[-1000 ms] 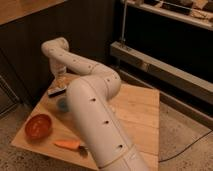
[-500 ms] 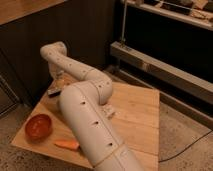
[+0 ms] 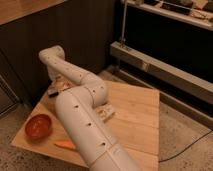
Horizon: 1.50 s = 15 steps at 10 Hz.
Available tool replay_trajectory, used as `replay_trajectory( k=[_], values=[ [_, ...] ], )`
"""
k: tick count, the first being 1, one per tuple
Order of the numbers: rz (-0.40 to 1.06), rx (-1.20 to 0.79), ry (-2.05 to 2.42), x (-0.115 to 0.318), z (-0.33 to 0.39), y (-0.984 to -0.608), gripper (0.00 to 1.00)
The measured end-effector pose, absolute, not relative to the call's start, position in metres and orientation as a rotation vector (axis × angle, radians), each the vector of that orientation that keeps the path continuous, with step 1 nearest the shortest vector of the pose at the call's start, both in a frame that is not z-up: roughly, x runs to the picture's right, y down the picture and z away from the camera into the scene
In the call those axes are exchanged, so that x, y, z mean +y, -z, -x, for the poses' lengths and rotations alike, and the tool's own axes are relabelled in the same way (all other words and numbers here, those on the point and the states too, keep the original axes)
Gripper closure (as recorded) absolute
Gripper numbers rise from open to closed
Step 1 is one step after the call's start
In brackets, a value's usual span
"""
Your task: Place the eraser on the white sponge
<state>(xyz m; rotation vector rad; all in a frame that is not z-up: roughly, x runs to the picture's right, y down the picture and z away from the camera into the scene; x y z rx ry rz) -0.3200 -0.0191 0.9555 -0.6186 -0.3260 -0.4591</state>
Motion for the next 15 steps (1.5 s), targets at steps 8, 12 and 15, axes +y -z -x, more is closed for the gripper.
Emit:
replay_trajectory(
  k=[8,12,15],
  values=[
    [0.607,-0.279,0.505,-0.011,0.321,-0.987,0.39],
    [0.636,-0.256,0.511,-0.001,0.32,-0.99,0.79],
    [0.626,-0.219,0.517,-0.016,0.313,-0.98,1.0]
  ],
)
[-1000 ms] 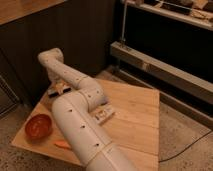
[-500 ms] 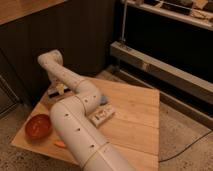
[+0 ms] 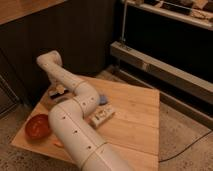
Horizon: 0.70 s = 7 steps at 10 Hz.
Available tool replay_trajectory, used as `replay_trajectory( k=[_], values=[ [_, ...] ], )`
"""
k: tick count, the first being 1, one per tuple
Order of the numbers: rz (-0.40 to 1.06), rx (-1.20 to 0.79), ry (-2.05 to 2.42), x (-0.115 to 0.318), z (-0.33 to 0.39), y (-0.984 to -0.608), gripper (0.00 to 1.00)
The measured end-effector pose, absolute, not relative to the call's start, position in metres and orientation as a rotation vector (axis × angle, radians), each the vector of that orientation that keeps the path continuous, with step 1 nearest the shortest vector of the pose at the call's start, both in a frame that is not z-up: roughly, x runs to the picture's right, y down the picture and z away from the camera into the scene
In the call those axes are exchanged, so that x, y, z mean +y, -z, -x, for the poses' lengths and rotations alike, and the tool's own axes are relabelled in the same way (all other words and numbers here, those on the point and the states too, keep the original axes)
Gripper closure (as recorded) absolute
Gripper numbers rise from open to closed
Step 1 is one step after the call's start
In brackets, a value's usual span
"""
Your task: Place the eraser on the white sponge
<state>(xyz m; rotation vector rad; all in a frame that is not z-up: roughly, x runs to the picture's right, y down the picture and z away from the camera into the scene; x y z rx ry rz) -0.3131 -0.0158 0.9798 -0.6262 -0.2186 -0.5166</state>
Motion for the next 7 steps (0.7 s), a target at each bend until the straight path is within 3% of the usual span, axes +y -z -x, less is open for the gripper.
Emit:
replay_trajectory(
  k=[7],
  values=[
    [0.52,-0.206,0.378,-0.126,0.283,-0.893,1.0]
  ],
)
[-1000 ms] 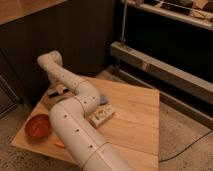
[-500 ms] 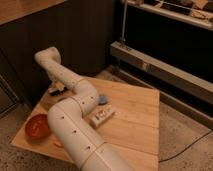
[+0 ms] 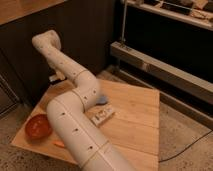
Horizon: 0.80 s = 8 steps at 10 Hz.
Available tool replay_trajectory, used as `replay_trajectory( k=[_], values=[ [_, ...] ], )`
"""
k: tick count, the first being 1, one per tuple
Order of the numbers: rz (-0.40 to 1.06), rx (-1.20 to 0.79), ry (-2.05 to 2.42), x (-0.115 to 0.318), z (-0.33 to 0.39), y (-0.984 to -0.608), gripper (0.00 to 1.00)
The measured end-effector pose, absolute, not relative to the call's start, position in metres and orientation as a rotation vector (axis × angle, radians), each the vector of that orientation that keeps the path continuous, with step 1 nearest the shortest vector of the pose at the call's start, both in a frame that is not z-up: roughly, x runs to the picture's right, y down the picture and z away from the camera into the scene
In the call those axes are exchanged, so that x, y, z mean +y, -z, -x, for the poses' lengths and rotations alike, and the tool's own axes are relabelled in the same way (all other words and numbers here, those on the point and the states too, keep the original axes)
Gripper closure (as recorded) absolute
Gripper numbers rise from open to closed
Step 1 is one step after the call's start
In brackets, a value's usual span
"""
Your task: Place the eraser on the white sponge
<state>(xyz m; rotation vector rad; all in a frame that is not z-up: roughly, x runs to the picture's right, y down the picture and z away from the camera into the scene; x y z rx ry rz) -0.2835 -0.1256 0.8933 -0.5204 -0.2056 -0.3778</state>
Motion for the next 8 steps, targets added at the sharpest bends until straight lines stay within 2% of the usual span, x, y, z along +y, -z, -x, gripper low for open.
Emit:
replay_trajectory(
  k=[8],
  values=[
    [0.462,-0.262,0.245,-0.18,0.266,-0.84,1.0]
  ],
)
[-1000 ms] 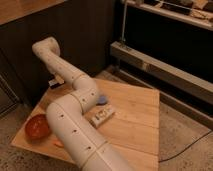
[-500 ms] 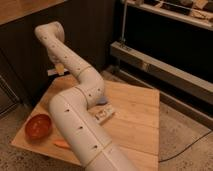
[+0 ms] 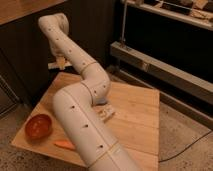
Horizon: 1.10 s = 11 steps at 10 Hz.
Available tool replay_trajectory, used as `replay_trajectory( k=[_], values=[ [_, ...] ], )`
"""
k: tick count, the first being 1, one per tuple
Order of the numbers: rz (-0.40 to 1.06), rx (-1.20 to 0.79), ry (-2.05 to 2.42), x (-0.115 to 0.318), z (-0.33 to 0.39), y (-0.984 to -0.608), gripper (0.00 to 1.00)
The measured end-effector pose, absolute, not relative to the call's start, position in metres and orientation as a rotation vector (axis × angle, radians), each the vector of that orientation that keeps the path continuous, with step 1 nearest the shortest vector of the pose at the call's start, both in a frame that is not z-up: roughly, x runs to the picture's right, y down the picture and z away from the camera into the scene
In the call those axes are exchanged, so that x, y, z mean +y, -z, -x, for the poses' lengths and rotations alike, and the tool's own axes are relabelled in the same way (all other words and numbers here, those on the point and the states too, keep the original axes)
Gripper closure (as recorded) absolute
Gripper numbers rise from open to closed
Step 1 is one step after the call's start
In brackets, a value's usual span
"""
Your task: Place the eraser on the white sponge
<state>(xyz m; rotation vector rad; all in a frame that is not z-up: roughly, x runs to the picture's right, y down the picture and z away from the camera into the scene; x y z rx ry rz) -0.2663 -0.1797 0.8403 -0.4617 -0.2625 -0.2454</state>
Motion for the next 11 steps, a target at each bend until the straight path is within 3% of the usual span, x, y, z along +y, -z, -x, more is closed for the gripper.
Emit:
replay_trajectory(
  k=[5,7,9,11],
  values=[
    [0.36,-0.28,0.236,-0.196,0.268,-0.809,1.0],
    [0.288,-0.301,0.232,-0.189,0.263,-0.775,1.0],
    [0.244,-0.29,0.208,-0.157,0.235,-0.739,1.0],
    [0.277,-0.227,0.207,-0.092,0.193,-0.728,1.0]
  ],
)
